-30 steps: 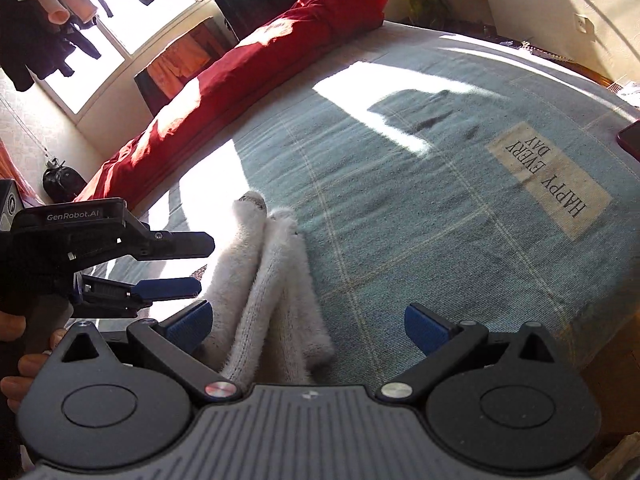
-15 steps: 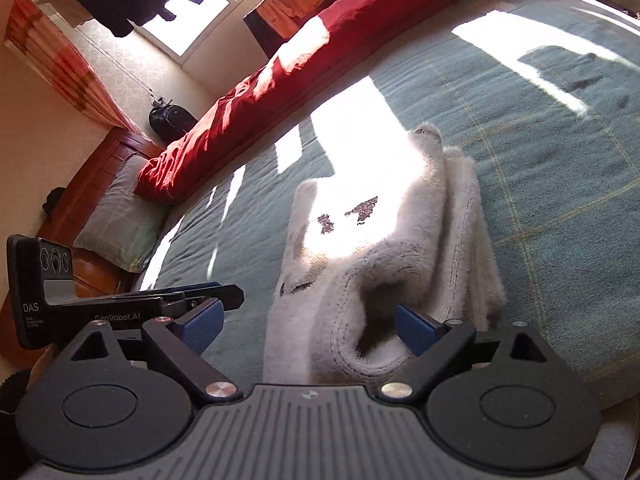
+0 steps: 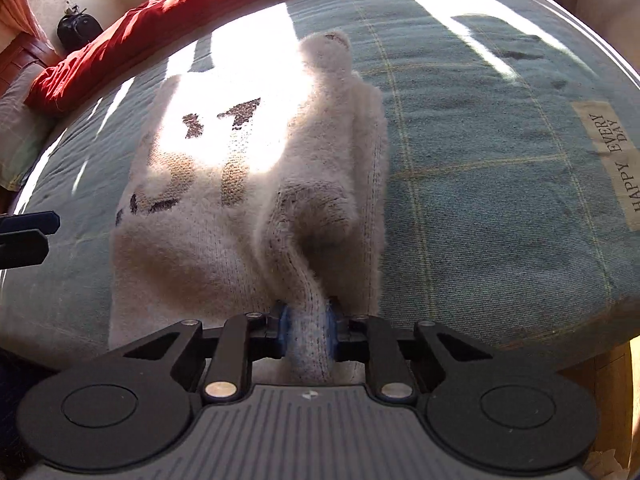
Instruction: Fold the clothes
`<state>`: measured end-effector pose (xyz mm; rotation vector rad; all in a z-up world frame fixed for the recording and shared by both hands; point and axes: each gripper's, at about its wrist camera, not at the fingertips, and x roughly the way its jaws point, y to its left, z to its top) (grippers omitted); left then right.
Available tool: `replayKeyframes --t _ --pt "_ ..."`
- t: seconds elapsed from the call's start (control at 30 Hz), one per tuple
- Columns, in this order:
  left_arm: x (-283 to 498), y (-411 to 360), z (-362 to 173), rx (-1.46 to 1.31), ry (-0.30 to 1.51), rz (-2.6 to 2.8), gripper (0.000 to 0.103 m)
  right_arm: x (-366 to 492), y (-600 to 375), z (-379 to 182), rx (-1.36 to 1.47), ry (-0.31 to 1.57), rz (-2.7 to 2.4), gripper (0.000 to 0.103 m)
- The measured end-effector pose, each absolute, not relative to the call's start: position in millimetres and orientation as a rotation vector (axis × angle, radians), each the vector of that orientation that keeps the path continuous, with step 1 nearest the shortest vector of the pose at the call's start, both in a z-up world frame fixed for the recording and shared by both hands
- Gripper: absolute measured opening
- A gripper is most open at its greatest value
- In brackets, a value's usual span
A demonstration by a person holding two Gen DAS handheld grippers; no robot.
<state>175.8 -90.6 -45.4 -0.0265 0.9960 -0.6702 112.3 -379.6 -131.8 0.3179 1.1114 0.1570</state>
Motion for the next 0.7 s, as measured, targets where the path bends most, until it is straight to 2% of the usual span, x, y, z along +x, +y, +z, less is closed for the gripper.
replayKeyframes --t 0.1,0.3,0.47,0.67,0.7 --pt "174 -109 -56 0.044 0.976 -0.737 0.077 108 -382 -136 0.35 1.106 0.142 0.024" --pt "179 -138 -89 0.189 1.01 -0.761 0.077 97 -378 -95 0.309 1.005 0.187 0.029" --pt "182 -145 -100 0.216 1.037 -0.792 0.084 105 -374 -53 0.26 0.856 0.242 0.029" --pt "188 -137 -105 0.159 1.066 -0.836 0.084 150 -350 -77 0.195 0.935 0.285 0.029" --pt "190 -136 -106 0.146 1.071 -0.844 0.084 154 -349 -88 0.169 0.971 0.267 0.022"
